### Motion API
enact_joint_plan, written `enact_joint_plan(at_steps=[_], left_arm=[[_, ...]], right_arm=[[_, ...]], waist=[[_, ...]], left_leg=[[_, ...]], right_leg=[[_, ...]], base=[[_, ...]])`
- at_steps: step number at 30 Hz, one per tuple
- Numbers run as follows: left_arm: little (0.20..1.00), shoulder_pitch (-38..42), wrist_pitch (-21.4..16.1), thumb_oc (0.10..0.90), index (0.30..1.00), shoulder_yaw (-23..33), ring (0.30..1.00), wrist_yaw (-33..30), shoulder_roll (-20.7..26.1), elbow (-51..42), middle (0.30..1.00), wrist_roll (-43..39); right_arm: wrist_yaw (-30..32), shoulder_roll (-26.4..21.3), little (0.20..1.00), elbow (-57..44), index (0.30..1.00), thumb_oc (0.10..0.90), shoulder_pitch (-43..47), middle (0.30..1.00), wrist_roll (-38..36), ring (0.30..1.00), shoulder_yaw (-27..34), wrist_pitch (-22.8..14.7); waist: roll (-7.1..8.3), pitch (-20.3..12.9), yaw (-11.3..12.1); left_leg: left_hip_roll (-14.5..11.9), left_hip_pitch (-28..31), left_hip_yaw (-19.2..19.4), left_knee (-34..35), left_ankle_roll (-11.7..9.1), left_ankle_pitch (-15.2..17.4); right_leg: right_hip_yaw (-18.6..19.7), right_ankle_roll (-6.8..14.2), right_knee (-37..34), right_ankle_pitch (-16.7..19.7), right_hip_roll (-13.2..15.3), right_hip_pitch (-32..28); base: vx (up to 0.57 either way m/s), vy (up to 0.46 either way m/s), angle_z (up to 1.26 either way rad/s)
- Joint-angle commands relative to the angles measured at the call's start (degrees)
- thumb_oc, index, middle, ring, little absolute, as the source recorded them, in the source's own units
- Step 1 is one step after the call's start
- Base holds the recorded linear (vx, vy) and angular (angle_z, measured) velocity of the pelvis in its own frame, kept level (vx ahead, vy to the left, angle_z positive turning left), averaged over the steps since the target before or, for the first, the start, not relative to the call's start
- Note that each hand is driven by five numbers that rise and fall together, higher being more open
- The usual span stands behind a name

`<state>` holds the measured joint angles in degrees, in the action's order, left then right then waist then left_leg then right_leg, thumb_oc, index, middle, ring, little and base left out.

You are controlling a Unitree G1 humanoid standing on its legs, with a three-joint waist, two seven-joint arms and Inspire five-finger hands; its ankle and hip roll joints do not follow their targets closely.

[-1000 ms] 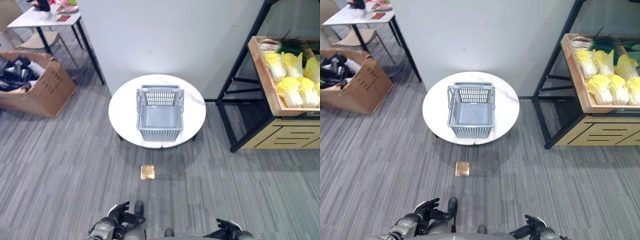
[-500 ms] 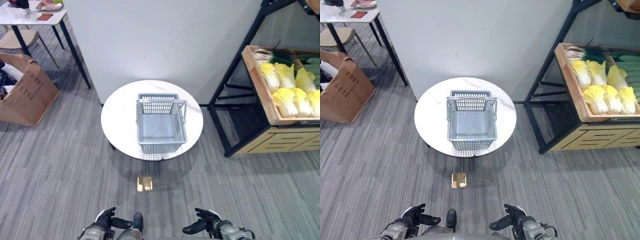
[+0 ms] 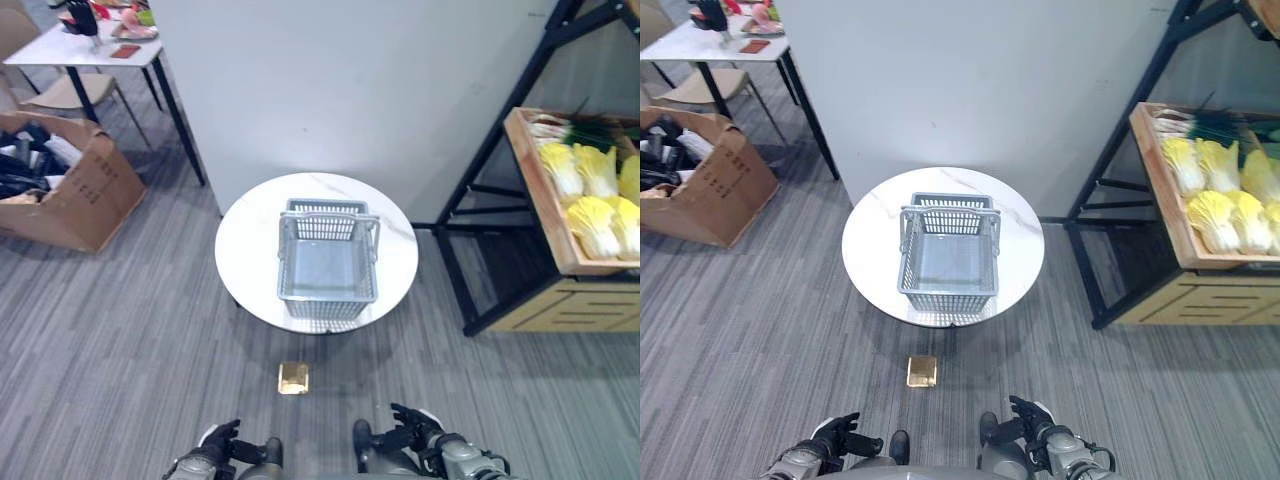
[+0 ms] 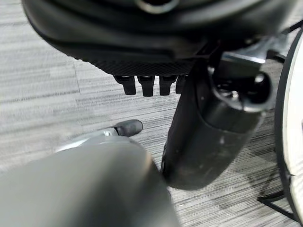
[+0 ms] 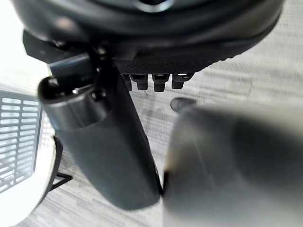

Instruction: Get the vegetables into the basket

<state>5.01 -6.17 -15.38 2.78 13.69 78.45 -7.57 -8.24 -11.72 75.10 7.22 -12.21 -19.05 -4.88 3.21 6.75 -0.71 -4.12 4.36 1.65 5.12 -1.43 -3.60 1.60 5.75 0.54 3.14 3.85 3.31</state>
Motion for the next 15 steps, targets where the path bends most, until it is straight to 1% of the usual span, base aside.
enact_joint_plan(at_steps=[1, 4, 7, 10, 11, 15], left_arm=[[1.0, 1.15, 0.01, 0.9, 1.0, -0.89, 1.0, 0.22, 1.95, 3.13, 1.0, 2.81], [1.0, 0.28, 0.06, 0.9, 1.0, 0.26, 1.0, -0.05, 2.22, 3.33, 1.0, 2.54], [1.0, -1.29, 0.29, 0.9, 1.0, 1.43, 1.0, -0.18, 2.27, 3.28, 1.0, 2.35], [1.0, -2.17, 0.39, 0.9, 1.0, 2.05, 1.0, -0.32, 1.79, 3.0, 1.0, 2.21], [1.0, -2.67, 0.54, 0.9, 1.0, 2.38, 1.0, -0.39, 1.33, 2.96, 1.0, 2.16], [1.0, -3.32, 0.9, 0.9, 1.0, 2.54, 1.0, -0.43, 0.29, 2.73, 1.0, 1.61]], right_arm=[[1.33, -3.0, 1.0, -2.51, 1.0, 0.9, -1.13, 1.0, -1.66, 1.0, -1.31, -1.48], [1.53, -3.79, 1.0, -7.44, 1.0, 0.9, -0.74, 1.0, -4.28, 1.0, -0.09, -2.09], [2.23, -6.0, 1.0, -18.03, 1.0, 0.9, -0.34, 1.0, -5.61, 1.0, 0.85, -2.61], [3.61, -8.68, 1.0, -26.59, 1.0, 0.9, 0.95, 1.0, -4.47, 1.0, 1.58, -3.31], [4.76, -10.6, 1.0, -32.22, 1.0, 0.9, 2.54, 1.0, -3.22, 1.0, 2.5, -3.71], [6.64, -12.93, 1.0, -40.6, 1.0, 0.9, 8.07, 1.0, -3.24, 1.0, 3.04, -4.58]], waist=[[2.36, -1.55, -0.82], [2.38, -2.09, -0.85], [2.38, -2.51, -0.92], [2.39, -2.89, -0.93], [2.54, -3.18, -0.8], [2.87, -3.63, 0.02]], left_leg=[[3.18, 1.42, -0.68, -0.6, -0.69, 3.86], [2.79, 2.2, -0.55, -0.61, -1.02, 4.14], [2.42, 2.65, -0.17, -0.57, -1.26, 4.07], [2.17, 2.83, 0.05, -0.27, -1.34, 3.95], [2.01, 2.97, 0.09, -0.16, -1.4, 3.98], [1.94, 3.3, 0.01, -0.12, -1.29, 4.19]], right_leg=[[1.76, 4.56, -0.33, 3.05, 3.48, -0.78], [1.75, 4.31, -1.29, 2.69, 3.25, -2.02], [2.26, 4.18, -1.57, 2.36, 2.92, -2.71], [2.7, 4.17, -1.63, 2.26, 2.67, -2.73], [2.86, 4.13, -1.82, 2.17, 2.62, -2.98], [2.91, 4.04, -2.28, 2.21, 2.6, -3.57]], base=[[0.07, -0.056, -0.16], [0.03, -0.035, -0.15], [0.01, -0.024, -0.09], [0.0, -0.005, -0.13], [0.01, -0.007, -0.06], [0.02, 0.005, -0.11]])
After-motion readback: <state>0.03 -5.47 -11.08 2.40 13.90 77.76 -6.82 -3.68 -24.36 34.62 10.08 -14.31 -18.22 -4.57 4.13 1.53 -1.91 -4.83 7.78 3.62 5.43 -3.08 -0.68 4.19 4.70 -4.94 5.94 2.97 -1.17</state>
